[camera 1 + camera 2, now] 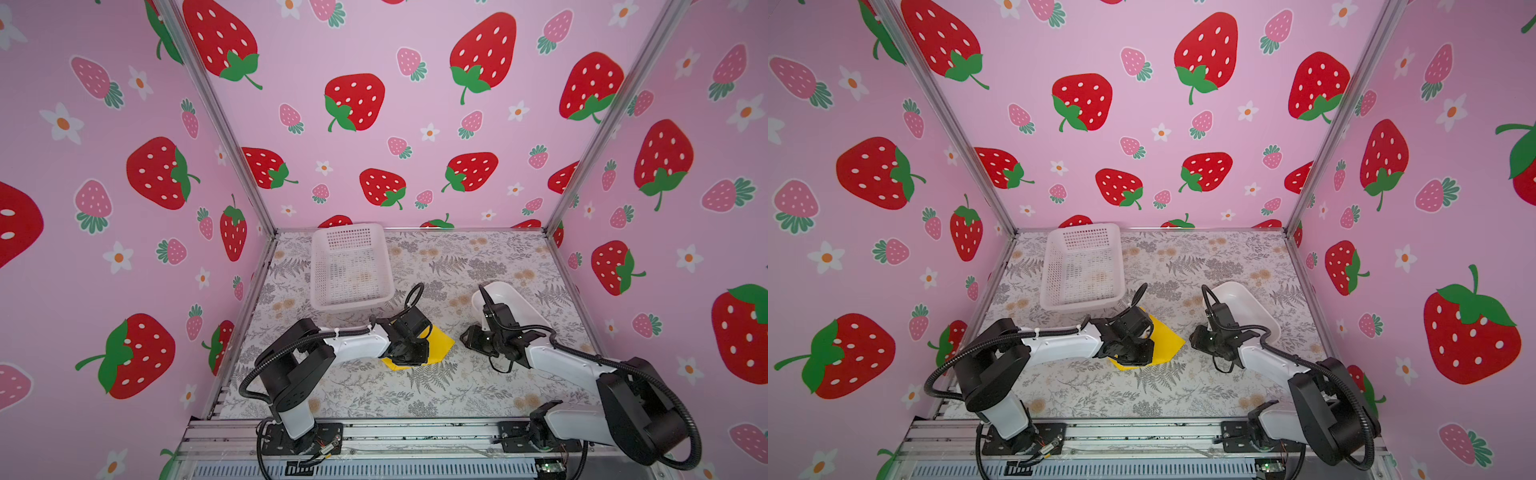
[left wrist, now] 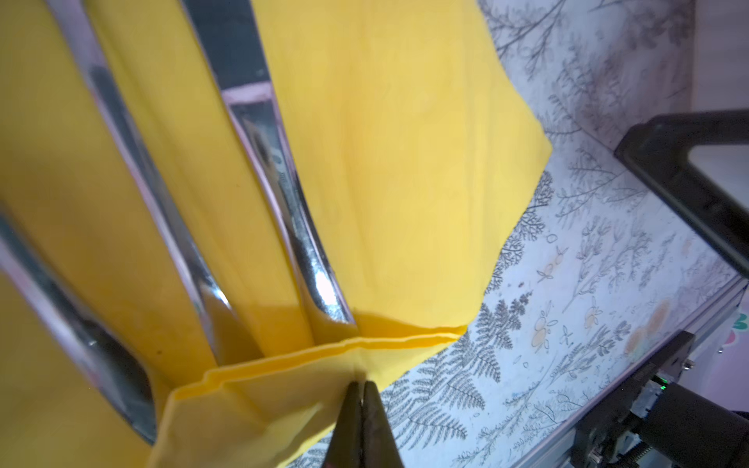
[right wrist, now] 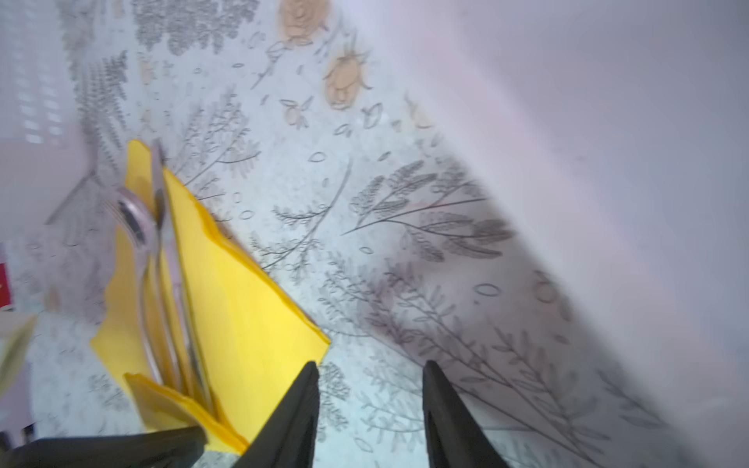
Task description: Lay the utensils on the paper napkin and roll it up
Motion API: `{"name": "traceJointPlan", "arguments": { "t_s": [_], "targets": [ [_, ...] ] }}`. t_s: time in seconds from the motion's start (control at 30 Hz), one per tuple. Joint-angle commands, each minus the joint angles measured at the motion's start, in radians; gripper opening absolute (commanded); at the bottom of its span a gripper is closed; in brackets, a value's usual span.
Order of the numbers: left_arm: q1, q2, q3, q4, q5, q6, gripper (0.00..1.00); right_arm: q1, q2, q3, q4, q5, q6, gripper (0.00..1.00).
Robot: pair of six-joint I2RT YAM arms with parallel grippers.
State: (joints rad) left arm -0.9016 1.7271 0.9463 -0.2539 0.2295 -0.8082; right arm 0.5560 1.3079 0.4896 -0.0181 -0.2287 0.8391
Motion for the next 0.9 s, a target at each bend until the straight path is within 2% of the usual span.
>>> {"name": "traceJointPlan", "arguments": {
  "t_s": [0.0, 0.13, 0.27, 0.4, 0.53, 0.87],
  "targets": [
    [-0.003, 0.010, 0.026, -0.021, 0.005, 0.008, 0.07, 0.013, 0.043, 0.006, 0.120, -0.159, 0.007, 0.46],
    [-0.003, 0.014, 0.030, -0.019, 0.008, 0.008, 0.07, 0.048, 0.112, 0.036, 0.082, -0.130, -0.008, 0.47],
    [-0.002, 0.011, 0.032, -0.023, 0.009, 0.012, 0.07, 0.062, 0.133, 0.022, 0.061, -0.084, 0.047, 0.47],
    [0.000, 0.011, 0.030, -0.025, 0.004, 0.010, 0.07, 0.118, 0.144, -0.052, 0.194, -0.125, 0.143, 0.47],
    [0.001, 0.012, 0.035, -0.032, 0.008, 0.010, 0.07, 0.156, 0.164, -0.075, 0.207, -0.104, 0.199, 0.47],
    [0.004, 0.017, 0.024, -0.008, 0.009, 0.000, 0.07, 0.187, 0.048, -0.206, 0.405, -0.156, 0.408, 0.51]
  ]
}}
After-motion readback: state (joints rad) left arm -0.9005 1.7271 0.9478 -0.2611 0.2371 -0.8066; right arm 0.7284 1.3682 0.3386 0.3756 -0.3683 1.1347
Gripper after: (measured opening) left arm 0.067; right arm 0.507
